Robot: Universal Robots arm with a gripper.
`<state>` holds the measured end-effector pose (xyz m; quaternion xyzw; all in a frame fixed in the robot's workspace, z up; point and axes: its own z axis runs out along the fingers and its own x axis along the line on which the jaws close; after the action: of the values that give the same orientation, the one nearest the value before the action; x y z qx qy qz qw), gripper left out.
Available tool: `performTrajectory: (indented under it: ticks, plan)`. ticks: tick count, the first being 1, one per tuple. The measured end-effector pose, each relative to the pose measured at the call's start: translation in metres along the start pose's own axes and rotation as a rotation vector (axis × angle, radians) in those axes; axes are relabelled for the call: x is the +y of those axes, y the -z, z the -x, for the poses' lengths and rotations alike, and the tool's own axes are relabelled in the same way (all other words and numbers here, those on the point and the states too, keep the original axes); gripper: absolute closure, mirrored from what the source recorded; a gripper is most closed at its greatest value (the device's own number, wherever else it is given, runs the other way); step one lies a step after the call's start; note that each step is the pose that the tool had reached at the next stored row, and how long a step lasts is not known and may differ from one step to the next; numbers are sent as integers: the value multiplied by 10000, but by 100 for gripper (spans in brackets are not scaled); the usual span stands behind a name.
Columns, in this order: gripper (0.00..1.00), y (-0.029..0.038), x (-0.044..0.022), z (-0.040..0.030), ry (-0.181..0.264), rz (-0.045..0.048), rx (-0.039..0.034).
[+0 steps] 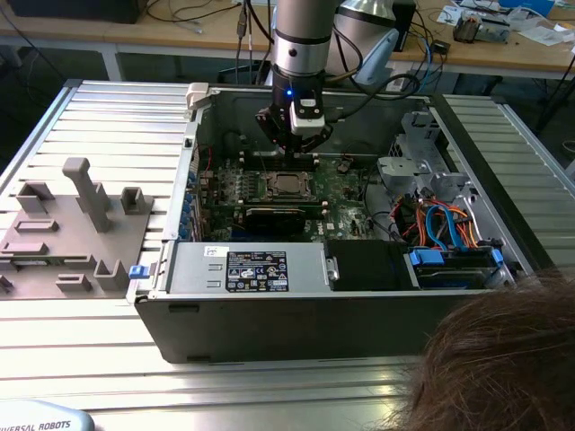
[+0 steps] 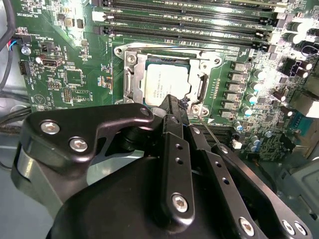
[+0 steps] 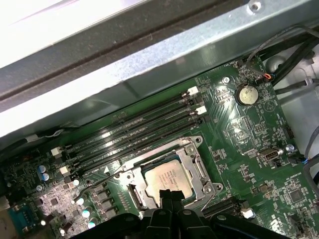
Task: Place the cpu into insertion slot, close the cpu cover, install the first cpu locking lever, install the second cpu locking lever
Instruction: 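Install the first cpu locking lever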
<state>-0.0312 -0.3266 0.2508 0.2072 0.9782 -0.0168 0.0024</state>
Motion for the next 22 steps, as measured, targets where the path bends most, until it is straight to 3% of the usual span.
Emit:
performTrajectory:
  ticks: [22]
  plan:
    - [89, 0, 0, 0, 170, 2, -6]
